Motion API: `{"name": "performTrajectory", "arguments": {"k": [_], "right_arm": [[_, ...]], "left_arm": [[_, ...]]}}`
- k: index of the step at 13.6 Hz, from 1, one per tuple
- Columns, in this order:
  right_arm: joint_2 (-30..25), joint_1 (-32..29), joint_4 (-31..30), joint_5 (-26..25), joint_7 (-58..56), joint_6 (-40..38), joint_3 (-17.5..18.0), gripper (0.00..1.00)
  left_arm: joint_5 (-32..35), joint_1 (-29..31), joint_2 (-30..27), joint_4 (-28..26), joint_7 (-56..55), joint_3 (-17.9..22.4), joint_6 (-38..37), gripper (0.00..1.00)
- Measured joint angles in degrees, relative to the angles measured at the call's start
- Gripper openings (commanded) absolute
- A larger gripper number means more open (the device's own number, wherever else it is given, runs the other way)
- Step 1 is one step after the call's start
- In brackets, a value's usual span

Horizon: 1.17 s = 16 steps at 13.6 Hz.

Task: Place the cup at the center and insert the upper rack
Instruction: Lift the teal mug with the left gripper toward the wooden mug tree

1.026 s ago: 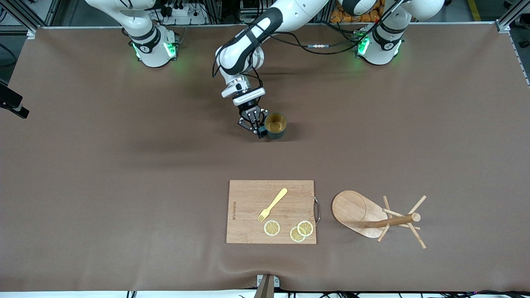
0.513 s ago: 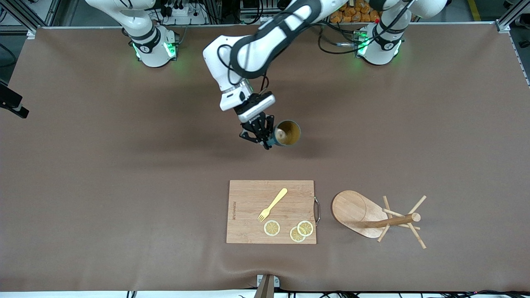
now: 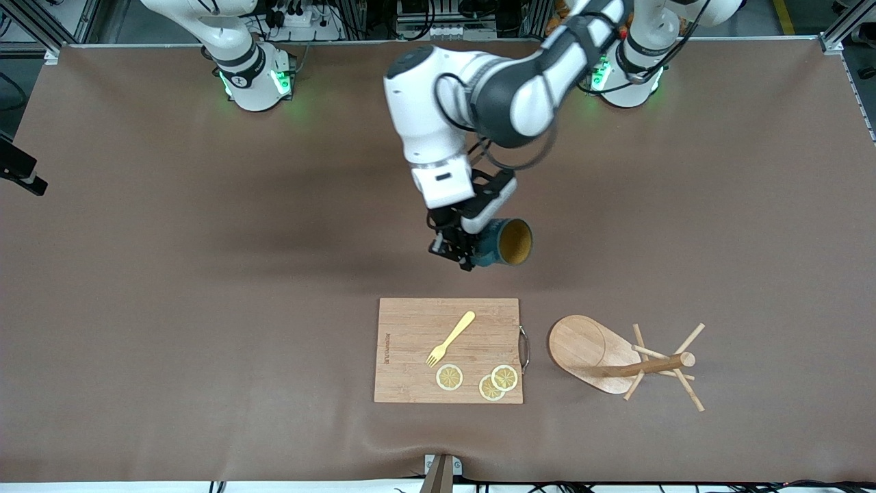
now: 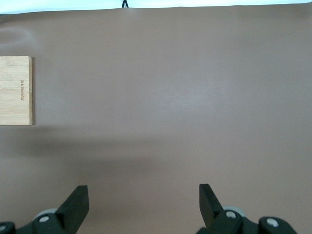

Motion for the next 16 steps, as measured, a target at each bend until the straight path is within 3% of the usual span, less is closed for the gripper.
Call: {"name": "performTrajectory", "arguments": {"k": [4,9,16], "right_arm": [[0.00,0.00,0.00,0.00,0.00,0.00,0.00,1.00],[0.00,0.00,0.00,0.00,0.00,0.00,0.00,1.00],[0.00,0.01,0.00,0.00,0.00,-0.01,0.05,1.00]], "left_arm": [[-8.75,4.54,-0.85,0.03,-0.33,0.02,6.55,0.00],[-11.30,9.85,-0.96,0.02,-9.44,0.12,13.57,0.00],[-22.47,18.73,-0.94,-0.23,-10.77,0.28,17.73,0.00]]}}
